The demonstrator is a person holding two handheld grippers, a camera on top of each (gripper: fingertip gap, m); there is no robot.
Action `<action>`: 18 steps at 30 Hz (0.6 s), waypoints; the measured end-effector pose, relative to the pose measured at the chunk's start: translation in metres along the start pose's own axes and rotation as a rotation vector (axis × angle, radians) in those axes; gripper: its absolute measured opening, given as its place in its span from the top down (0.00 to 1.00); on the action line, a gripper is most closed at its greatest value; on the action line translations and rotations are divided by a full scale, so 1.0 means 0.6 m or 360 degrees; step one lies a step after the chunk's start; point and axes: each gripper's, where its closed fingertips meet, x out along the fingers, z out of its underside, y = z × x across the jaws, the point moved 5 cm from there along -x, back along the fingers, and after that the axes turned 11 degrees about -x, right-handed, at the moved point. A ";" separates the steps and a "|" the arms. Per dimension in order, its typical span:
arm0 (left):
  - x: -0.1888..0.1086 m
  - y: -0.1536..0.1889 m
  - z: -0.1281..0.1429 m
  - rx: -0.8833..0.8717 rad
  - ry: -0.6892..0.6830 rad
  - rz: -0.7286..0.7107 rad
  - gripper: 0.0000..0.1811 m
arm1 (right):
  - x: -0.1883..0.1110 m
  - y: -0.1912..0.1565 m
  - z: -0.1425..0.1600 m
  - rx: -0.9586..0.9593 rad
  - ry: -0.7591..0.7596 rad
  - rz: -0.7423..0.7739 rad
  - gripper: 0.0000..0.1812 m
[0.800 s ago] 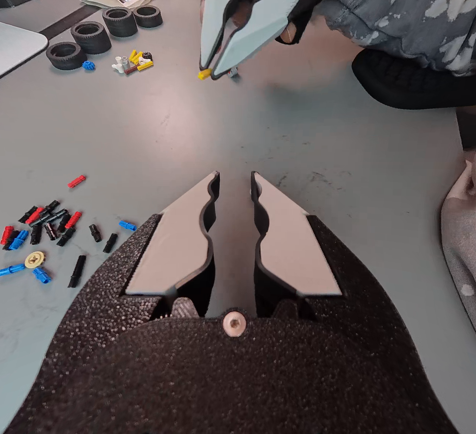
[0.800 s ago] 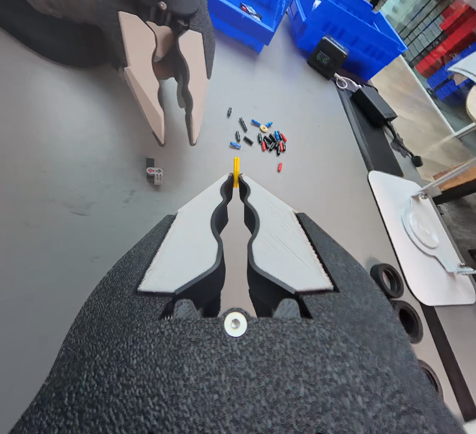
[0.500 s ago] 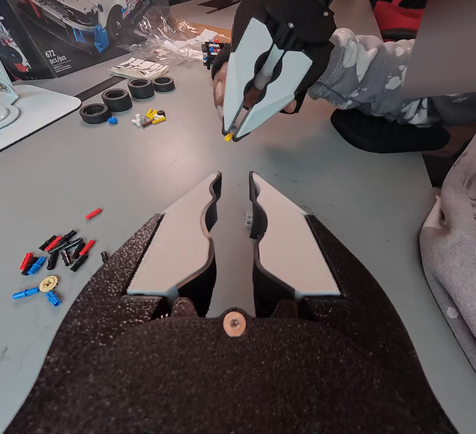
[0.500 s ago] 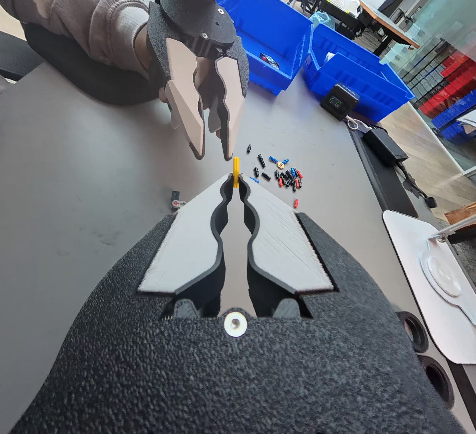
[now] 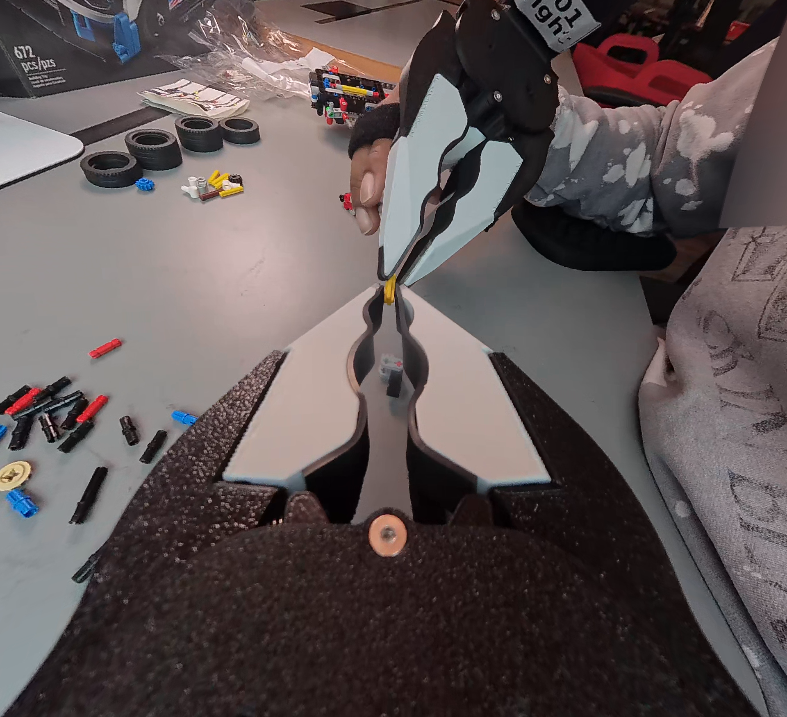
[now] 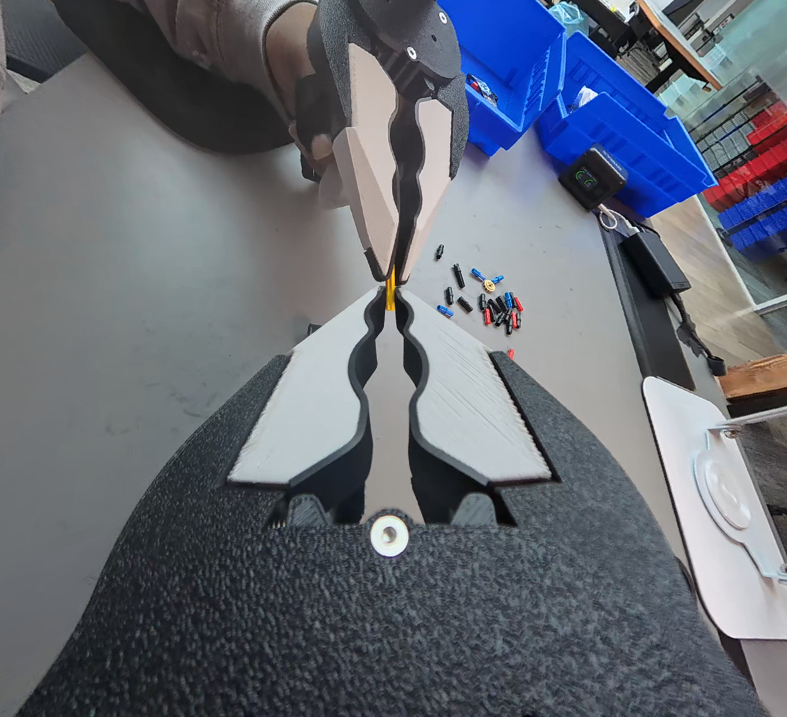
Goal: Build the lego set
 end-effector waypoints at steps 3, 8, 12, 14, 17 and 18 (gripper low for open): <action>-0.002 0.001 -0.002 -0.0011 0.0013 0.0013 0.97 | -0.005 0.003 -0.005 0.0010 0.0034 0.0011 0.98; -0.011 0.015 -0.016 0.0035 0.0115 0.0106 0.98 | -0.016 0.011 -0.020 0.0133 0.0188 0.0010 0.98; -0.021 0.035 -0.028 0.0302 0.0231 0.0088 0.98 | -0.026 0.018 -0.032 0.0424 0.0392 -0.0089 0.92; -0.024 0.046 -0.031 0.0388 0.0267 0.0099 0.98 | -0.027 0.016 -0.036 0.0467 0.0445 -0.0121 0.92; -0.022 0.045 -0.028 0.0406 0.0249 0.0096 0.98 | -0.026 0.014 -0.039 0.0462 0.0473 -0.0129 0.96; -0.022 0.045 -0.028 0.0398 0.0250 0.0104 0.98 | -0.025 0.012 -0.041 0.0455 0.0474 -0.0136 0.96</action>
